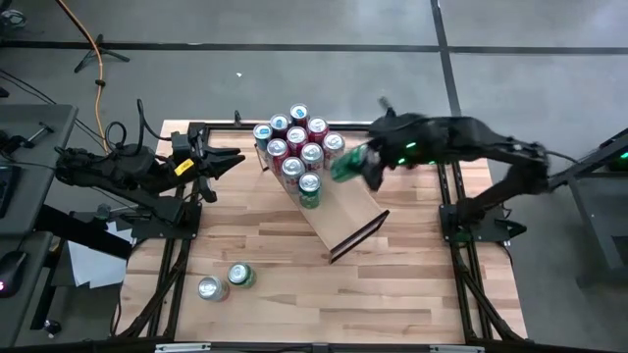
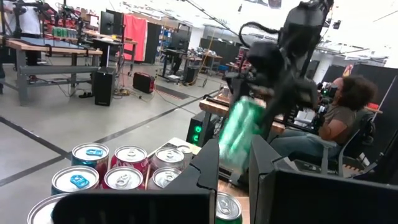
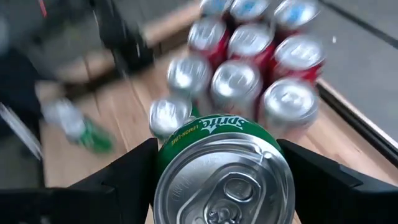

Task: Place canned beverage on shelf
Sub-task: Put the top green soda can on the shelf aligned with the other green soda can

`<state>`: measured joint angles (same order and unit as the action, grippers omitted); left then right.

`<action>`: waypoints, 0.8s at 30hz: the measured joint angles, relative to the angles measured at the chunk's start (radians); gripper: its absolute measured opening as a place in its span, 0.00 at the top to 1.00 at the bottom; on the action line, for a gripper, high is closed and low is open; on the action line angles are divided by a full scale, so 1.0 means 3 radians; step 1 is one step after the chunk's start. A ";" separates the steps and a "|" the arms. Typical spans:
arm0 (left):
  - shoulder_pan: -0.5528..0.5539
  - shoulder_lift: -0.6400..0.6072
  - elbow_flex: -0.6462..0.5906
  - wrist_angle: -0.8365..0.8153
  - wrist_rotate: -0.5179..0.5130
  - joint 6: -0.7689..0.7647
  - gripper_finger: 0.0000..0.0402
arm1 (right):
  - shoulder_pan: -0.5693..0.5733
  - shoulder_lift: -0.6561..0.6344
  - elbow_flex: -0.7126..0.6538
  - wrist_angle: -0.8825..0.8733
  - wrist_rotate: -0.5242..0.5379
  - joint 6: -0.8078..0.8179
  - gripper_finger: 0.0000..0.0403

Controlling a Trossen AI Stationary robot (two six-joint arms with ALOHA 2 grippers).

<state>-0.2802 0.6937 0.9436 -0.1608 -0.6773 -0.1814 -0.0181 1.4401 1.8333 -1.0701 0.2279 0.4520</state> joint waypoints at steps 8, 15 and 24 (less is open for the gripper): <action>0.0000 0.0000 0.0000 0.0000 0.0000 -0.0001 1.00 | 0.0151 0.1021 0.0988 -0.1360 0.0001 -0.0115 0.30; 0.0000 0.0000 0.0000 0.0000 0.0000 0.0000 1.00 | 0.0150 0.1413 0.1154 -0.1539 -0.0082 -0.0165 0.30; 0.0001 0.0001 0.0000 0.0000 0.0000 0.0000 1.00 | 0.0151 0.1516 0.1152 -0.1467 -0.0088 -0.0143 0.30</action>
<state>-0.2799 0.6941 0.9436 -0.1608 -0.6773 -0.1814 0.0273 1.8949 2.1789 -1.5101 0.2016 0.4091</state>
